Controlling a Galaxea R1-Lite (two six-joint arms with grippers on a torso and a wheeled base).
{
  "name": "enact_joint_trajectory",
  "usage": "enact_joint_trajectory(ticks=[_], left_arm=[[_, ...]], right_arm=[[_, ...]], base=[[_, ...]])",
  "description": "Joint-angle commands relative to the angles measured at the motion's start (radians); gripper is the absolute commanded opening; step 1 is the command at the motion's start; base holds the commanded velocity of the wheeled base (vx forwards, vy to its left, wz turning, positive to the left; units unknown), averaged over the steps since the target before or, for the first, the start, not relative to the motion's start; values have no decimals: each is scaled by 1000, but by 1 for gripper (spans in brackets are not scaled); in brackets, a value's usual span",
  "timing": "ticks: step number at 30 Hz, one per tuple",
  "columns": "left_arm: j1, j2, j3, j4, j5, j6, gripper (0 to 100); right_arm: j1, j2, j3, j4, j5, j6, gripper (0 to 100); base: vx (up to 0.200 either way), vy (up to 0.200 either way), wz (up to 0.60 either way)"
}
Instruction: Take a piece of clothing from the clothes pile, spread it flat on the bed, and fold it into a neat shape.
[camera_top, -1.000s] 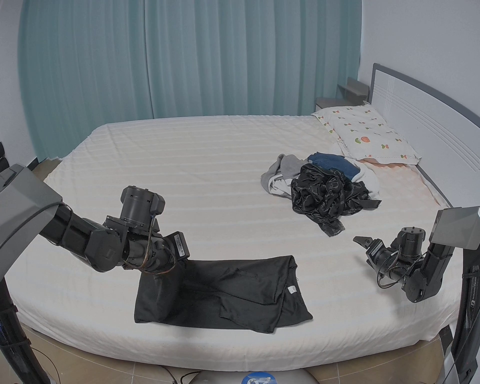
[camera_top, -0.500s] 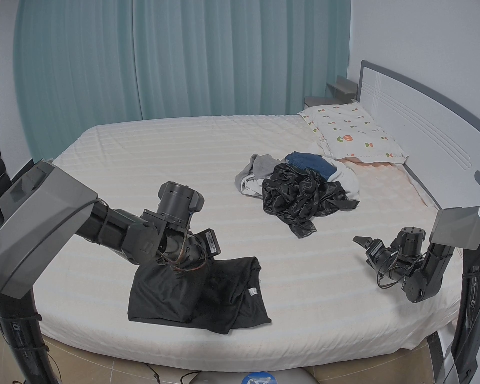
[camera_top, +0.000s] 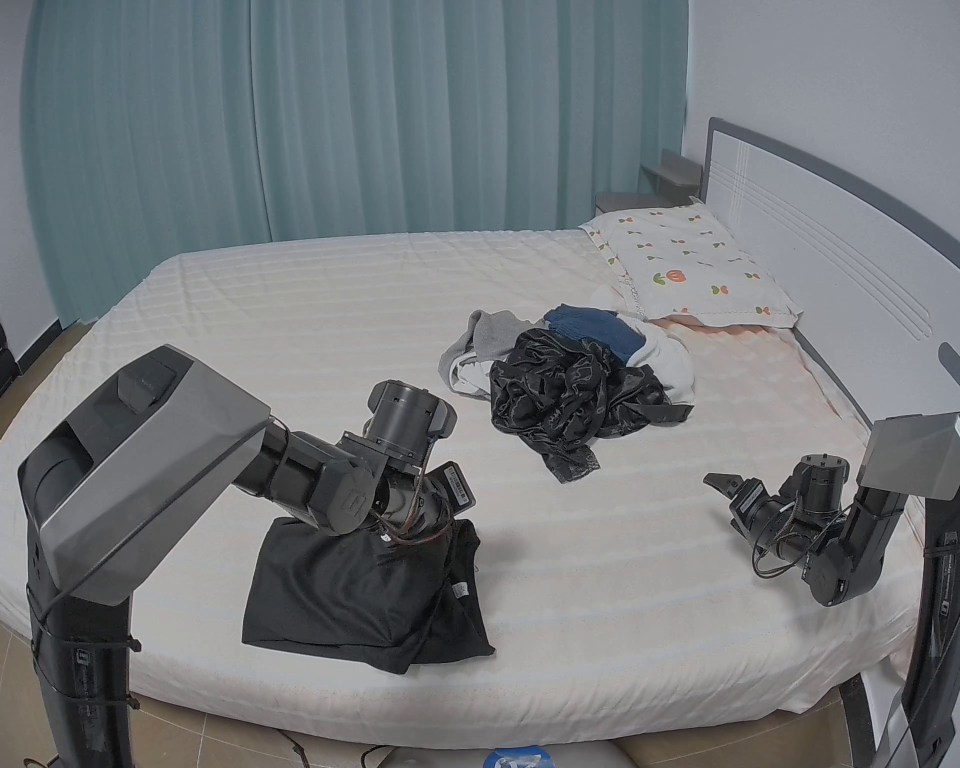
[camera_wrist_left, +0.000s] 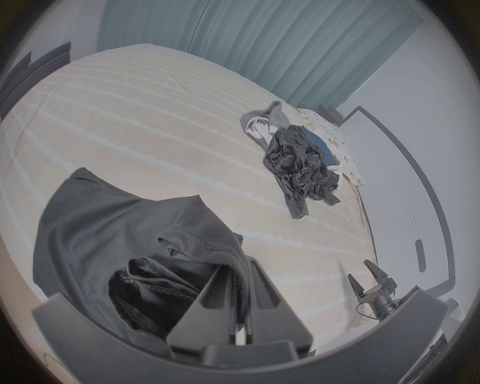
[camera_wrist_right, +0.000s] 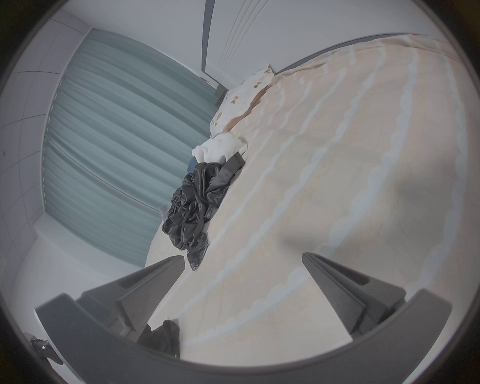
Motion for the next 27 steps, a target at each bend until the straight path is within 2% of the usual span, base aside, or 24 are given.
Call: enact_joint_trajectory(ticks=[1, 5, 9, 14, 17, 19, 20, 23, 24, 27], left_arm=[[-8, 13, -10, -6, -14, -25, 100], [-5, -38, 11, 0, -18, -29, 100], [10, -113, 96, -8, -29, -49, 100], [81, -194, 235, -9, -115, -59, 100], [117, -217, 295, -21, -138, -85, 100], [145, -227, 338, -60, -158, -115, 100], [185, -233, 398, -135, -207, -132, 100], [196, -234, 415, -156, -218, -134, 100], [239, -242, 484, -253, -250, -155, 100], [278, -234, 542, -356, -274, -192, 100]], right_arm=[[2, 5, 1, -1, 0, 0, 100], [2, 5, 2, -1, 0, 0, 100], [2, 2, 5, -1, 0, 0, 100], [6, 5, 19, -28, -2, -3, 100], [8, 5, 27, -36, -2, -3, 100], [12, 2, 31, -37, 0, -5, 100], [26, 1, 39, -37, -3, -6, 100], [28, 2, 40, -37, -3, -6, 100], [37, 1, 48, -37, -5, -8, 100], [43, 1, 53, -39, -8, -9, 100]], base=[[0, 0, 0], [0, 0, 0], [0, 0, 0], [0, 0, 0], [0, 0, 0], [0, 0, 0], [0, 0, 0], [0, 67, 0], [0, 200, 0], [0, 200, 0]])
